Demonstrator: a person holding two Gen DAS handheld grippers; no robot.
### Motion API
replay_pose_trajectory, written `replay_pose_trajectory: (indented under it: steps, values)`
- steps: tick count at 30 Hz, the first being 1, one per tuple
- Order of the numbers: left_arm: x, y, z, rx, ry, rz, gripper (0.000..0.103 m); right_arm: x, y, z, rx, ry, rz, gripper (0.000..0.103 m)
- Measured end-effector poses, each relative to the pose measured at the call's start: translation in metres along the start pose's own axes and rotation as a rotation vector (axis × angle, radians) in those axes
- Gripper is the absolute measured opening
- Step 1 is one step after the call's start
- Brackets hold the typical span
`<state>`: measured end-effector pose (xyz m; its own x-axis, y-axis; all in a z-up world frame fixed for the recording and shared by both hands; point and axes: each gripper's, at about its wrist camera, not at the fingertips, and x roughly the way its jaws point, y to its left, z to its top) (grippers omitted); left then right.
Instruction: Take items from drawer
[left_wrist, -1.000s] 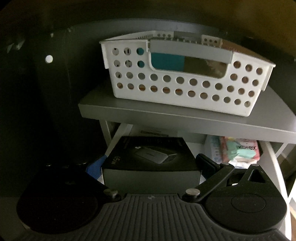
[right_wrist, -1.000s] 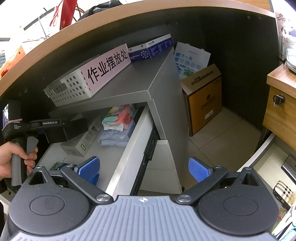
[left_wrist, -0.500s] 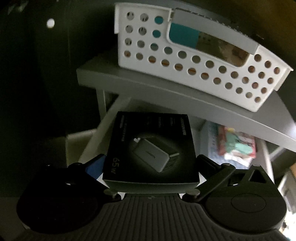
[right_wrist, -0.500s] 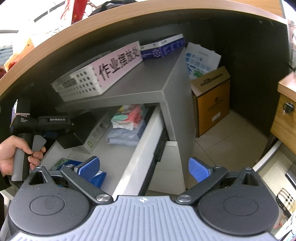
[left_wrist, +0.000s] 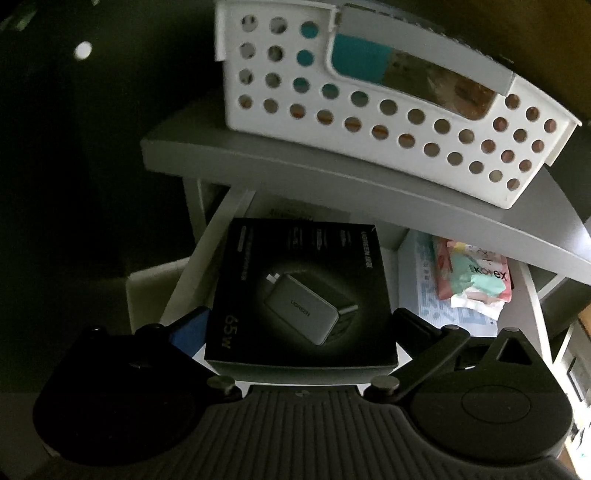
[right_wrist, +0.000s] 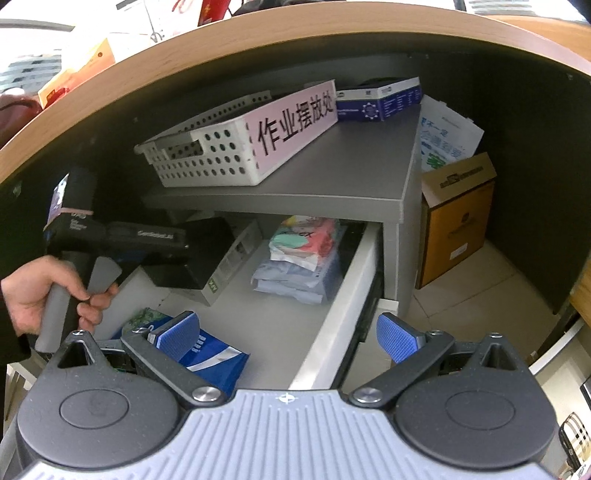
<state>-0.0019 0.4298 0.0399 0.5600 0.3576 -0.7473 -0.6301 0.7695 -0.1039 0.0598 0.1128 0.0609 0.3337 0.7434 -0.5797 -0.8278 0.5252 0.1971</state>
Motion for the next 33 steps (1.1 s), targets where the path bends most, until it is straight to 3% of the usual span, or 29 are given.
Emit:
replay_pose_trajectory:
  steps: [6, 13, 19, 24, 33]
  values:
    - [0.0, -0.002, -0.001, 0.045, 0.017, -0.036, 0.103, 0.007, 0.006, 0.0, -0.013, 0.012, 0.013, 0.103]
    - [-0.006, -0.005, -0.005, 0.09, 0.03, -0.029, 0.103, 0.016, 0.009, -0.001, -0.026, 0.021, 0.034, 0.103]
    - [-0.021, -0.009, -0.012, 0.138, -0.022, -0.047, 0.103, 0.021, 0.012, 0.0, -0.038, 0.03, 0.052, 0.103]
    - [-0.041, -0.009, -0.018, 0.112, -0.038, -0.091, 0.103, 0.027, 0.017, 0.002, -0.057, 0.039, 0.071, 0.103]
    - [-0.084, -0.01, -0.046, 0.16, -0.085, -0.144, 0.103, 0.05, 0.03, 0.01, -0.138, 0.068, 0.105, 0.102]
